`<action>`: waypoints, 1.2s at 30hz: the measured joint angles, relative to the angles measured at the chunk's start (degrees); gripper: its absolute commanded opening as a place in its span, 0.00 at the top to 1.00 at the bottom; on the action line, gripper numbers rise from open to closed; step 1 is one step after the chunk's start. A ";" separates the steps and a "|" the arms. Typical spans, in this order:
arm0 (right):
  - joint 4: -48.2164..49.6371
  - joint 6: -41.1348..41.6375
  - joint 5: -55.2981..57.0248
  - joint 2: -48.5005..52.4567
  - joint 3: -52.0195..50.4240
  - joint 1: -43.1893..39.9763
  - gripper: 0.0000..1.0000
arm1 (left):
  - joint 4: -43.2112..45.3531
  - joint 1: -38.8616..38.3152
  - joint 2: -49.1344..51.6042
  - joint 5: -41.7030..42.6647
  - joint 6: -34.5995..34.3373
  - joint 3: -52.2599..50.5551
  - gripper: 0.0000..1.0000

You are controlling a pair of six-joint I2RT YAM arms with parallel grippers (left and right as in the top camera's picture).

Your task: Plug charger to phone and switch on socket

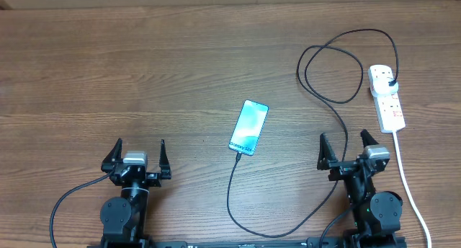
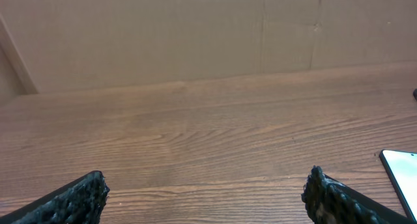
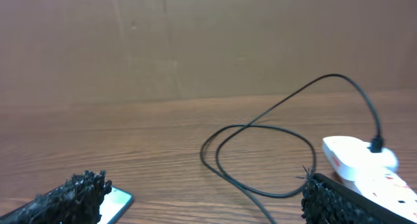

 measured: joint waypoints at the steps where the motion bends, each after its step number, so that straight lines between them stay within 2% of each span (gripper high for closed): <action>1: 0.02 0.02 0.02 0.00 0.00 -0.50 0.00 | 0.00 0.00 0.00 0.00 0.00 0.00 0.00; 36: 0.02 -0.02 0.00 0.00 0.00 -1.44 0.00 | 0.00 0.00 0.00 0.00 0.00 0.00 0.00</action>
